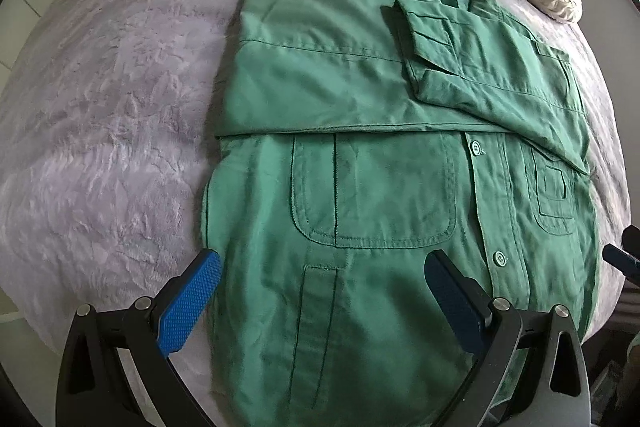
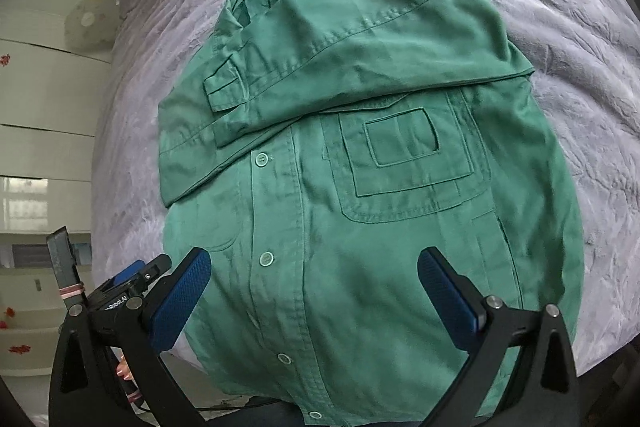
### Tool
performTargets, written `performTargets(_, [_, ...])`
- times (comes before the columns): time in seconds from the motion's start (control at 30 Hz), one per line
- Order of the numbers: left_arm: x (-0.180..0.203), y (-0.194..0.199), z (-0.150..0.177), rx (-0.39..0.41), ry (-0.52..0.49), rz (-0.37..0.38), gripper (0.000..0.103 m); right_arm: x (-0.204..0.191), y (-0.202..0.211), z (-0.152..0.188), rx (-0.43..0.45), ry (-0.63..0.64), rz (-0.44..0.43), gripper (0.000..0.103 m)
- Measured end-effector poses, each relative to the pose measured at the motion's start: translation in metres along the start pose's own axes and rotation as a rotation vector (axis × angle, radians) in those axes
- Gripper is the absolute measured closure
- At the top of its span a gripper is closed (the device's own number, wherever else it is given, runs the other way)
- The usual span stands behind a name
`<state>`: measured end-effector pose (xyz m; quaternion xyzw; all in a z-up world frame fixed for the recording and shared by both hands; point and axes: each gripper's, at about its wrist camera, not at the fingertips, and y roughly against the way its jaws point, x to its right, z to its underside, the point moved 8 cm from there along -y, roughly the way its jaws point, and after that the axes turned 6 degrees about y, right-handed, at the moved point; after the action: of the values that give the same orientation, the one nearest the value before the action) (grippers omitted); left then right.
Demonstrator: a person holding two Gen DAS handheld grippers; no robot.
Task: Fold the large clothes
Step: 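Open both grippers and lift them off the folded jacket, then grasp the jacket hem with both grippers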
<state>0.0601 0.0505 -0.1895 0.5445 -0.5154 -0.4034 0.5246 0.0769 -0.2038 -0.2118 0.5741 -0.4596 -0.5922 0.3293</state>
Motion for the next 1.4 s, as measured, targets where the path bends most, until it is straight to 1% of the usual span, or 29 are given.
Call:
performTargets(0.27, [-0.008,0.001,0.004,0.001,-0.037,0.04,0.001,-0.012,-0.005,0.014,-0.003,-0.026,0.017,0.0])
performTargets(0.37, [-0.014,-0.005,0.009,-0.013,-0.061,0.054,0.001,-0.017,-0.007,0.022,0.002,-0.045,0.015,0.0])
performTargets(0.47, [-0.02,-0.014,0.018,-0.043,-0.09,0.046,0.001,-0.019,-0.01,0.034,0.002,-0.07,0.017,0.0])
performTargets(0.57, [-0.024,-0.018,0.028,-0.056,-0.113,0.041,0.001,-0.019,-0.012,0.048,-0.001,-0.099,0.016,0.0])
performTargets(0.67, [-0.026,-0.018,0.036,-0.057,-0.121,0.035,0.001,-0.016,-0.014,0.06,-0.006,-0.134,0.003,0.0])
performTargets(0.77, [-0.029,-0.013,0.043,-0.045,-0.109,0.041,0.001,-0.015,-0.012,0.065,-0.005,-0.155,-0.026,0.0])
performTargets(0.87, [-0.031,-0.008,0.049,-0.027,-0.086,0.056,0.001,-0.019,-0.009,0.066,-0.003,-0.13,-0.037,0.0])
performTargets(0.97, [-0.032,-0.007,0.062,-0.027,-0.06,0.06,0.001,-0.024,-0.007,0.067,-0.011,-0.075,-0.042,0.0])
performTargets(1.1, [-0.028,-0.006,0.084,-0.031,-0.029,0.021,0.001,-0.027,-0.004,0.077,-0.022,0.0,-0.07,0.0])
performTargets(1.17, [-0.025,-0.007,0.096,-0.035,-0.031,0.02,0.001,-0.019,0.0,0.087,-0.029,0.018,-0.068,0.0])
performTargets(1.23, [-0.026,-0.01,0.107,-0.044,-0.029,0.01,0.001,-0.005,0.003,0.097,-0.04,0.004,-0.058,0.0])
performTargets(1.3, [-0.03,-0.012,0.12,-0.051,-0.007,0.025,0.001,0.015,0.008,0.107,-0.05,-0.027,-0.055,0.0])
performTargets(1.37, [-0.037,-0.014,0.127,-0.05,0.014,0.03,0.001,0.04,0.017,0.111,-0.029,-0.051,-0.034,0.0])
performTargets(1.4, [-0.043,-0.015,0.131,-0.05,0.027,0.033,0.001,0.058,0.025,0.113,-0.009,-0.066,-0.009,0.0])
